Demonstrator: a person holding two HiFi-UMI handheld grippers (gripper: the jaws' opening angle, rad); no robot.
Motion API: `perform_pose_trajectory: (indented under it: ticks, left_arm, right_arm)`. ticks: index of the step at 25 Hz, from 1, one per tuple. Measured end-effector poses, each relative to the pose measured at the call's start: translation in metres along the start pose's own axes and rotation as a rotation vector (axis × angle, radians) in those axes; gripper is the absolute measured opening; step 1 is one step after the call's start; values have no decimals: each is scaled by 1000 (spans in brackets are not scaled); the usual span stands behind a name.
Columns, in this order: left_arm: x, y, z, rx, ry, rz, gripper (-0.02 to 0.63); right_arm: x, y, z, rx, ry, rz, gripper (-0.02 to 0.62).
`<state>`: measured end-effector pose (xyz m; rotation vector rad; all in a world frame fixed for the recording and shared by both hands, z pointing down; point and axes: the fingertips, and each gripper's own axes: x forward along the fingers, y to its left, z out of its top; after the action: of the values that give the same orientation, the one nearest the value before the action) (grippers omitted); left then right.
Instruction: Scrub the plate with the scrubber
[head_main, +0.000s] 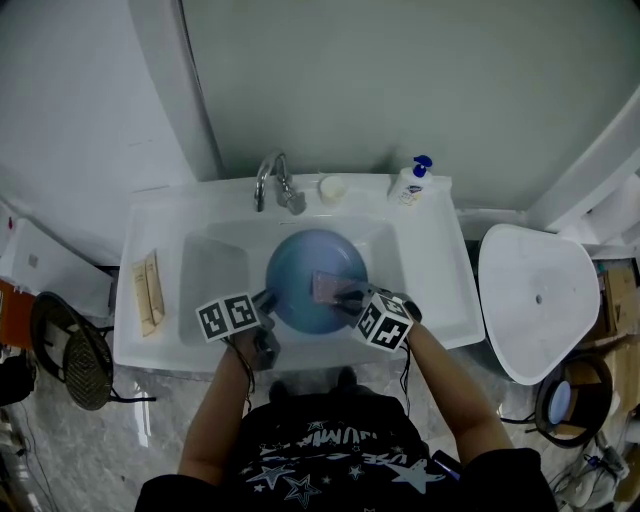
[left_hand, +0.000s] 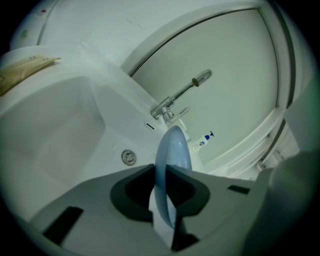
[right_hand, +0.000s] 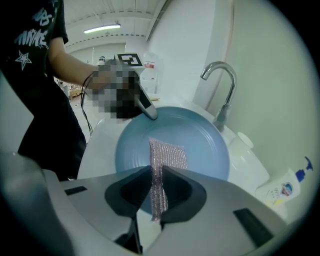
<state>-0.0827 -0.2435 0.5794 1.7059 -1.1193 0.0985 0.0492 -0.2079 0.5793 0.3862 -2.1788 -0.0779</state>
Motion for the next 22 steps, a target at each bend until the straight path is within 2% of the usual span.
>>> perform_pose_trajectory:
  ticks: [16, 22]
  left_arm:
    - [1, 8, 9, -51, -36, 7, 46]
    - [6, 12, 0, -40, -10, 18, 46]
  right_arm:
    - [-2, 45, 36, 216, -159, 177, 74]
    - [-5, 37, 32, 263, -190, 144, 74]
